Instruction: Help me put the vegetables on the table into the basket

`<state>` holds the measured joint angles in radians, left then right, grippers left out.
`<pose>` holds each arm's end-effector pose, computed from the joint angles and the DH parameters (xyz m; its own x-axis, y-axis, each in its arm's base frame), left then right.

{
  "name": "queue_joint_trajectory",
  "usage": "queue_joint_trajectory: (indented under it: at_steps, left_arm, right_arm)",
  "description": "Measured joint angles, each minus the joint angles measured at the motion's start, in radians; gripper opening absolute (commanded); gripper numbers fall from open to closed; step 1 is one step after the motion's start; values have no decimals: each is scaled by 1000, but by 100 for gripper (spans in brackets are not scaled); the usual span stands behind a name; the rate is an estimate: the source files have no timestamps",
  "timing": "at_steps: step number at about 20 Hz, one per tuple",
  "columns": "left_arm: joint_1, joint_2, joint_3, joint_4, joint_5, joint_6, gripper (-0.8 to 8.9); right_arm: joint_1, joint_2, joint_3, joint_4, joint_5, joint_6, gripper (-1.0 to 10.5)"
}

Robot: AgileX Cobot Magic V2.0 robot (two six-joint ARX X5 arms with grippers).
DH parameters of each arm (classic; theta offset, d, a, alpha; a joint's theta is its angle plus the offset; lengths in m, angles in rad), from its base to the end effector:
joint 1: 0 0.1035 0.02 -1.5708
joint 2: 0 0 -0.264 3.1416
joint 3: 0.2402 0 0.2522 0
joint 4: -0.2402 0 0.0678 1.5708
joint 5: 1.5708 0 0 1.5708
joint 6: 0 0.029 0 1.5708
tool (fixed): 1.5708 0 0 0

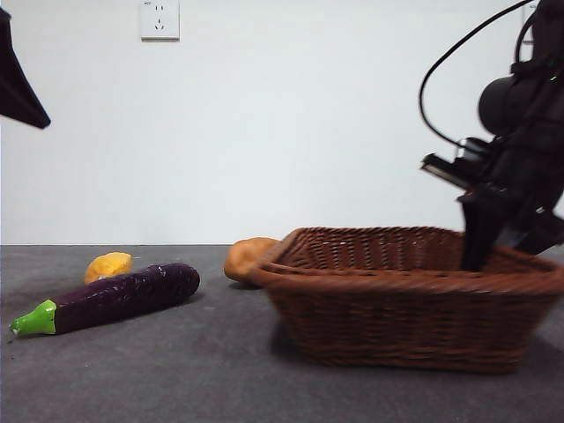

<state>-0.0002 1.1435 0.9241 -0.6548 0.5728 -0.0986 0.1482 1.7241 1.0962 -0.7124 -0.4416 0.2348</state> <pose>0.2219 -0.0158 0.2783 0.5391 -0.5421 -0.6446 0.2707 0.8362 -0.4769 0.3100 0.0588 0.1775 0.1412 0.4532 -0.8802 0.0003 0.8890 0.4578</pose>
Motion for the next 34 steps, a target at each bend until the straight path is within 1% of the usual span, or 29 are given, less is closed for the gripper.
queue_joint_trajectory:
  at_steps: [3, 5, 6, 7, 8, 9, 11, 12, 14, 15, 16, 17, 19, 22, 26, 27, 28, 29, 34]
  left_arm:
    - [-4, 87, 14, -25, -70, -19, -4]
    - [-9, 186, 93, -86, -135, -26, 1]
    - [-15, 229, 138, -101, -173, -26, 20]
    - [-28, 280, 196, -112, -216, -26, 151]
    - [-42, 331, 256, -136, -246, -26, 328]
    - [-56, 387, 320, -171, -258, -26, 436]
    - [-84, 504, 445, -237, -276, -26, 523]
    - [-99, 561, 500, -245, -312, -26, 544]
    - [-123, 659, 603, -274, -392, -26, 545]
    - [-132, 711, 665, -298, -417, -26, 561]
    - [-139, 753, 716, -318, -441, -26, 686]
    - [-144, 801, 774, -341, -458, -24, 758]
    - [-150, 874, 840, -363, -459, -24, 757]
    - [-158, 939, 848, -373, -459, -26, 756]
    - [-162, 973, 849, -381, -464, -71, 749]
    - [-162, 977, 849, -381, -467, -83, 716]
    - [-164, 983, 849, -377, -476, -95, 594]
    - [-167, 990, 849, -369, -485, -103, 503]
    - [-173, 1002, 849, -351, -491, -105, 485]
  right_arm:
    - [-46, -112, 5, -115, 16, -79, -12]
    - [-64, -193, 21, -209, 16, -128, -12]
    - [-69, -228, 26, -246, 16, -148, -12]
    - [-71, -266, 28, -282, 27, -164, -12]
    - [-71, -296, 30, -307, 43, -174, -12]
    - [-71, -324, 31, -329, 55, -180, -11]
    - [-71, -370, 32, -359, 60, -190, -12]
    - [-71, -392, 32, -366, 60, -198, -12]
    - [-71, -413, 33, -374, 60, -202, -12]
    - [-71, -416, 33, -381, 60, -202, -12]
    - [-71, -417, 33, -391, 60, -203, -12]
    - [-71, -417, 33, -395, 60, -206, -12]
    - [-71, -417, 33, -395, 60, -206, -12]
    - [-71, -418, 33, -406, 60, -206, -12]
    - [-71, -418, 33, -404, 60, -207, -12]
    - [-71, -418, 33, -401, 60, -208, -12]
    - [-71, -418, 33, -401, 60, -209, -12]
    - [-71, -418, 33, -401, 60, -209, -12]
    - [-71, -418, 33, -401, 60, -209, -12]
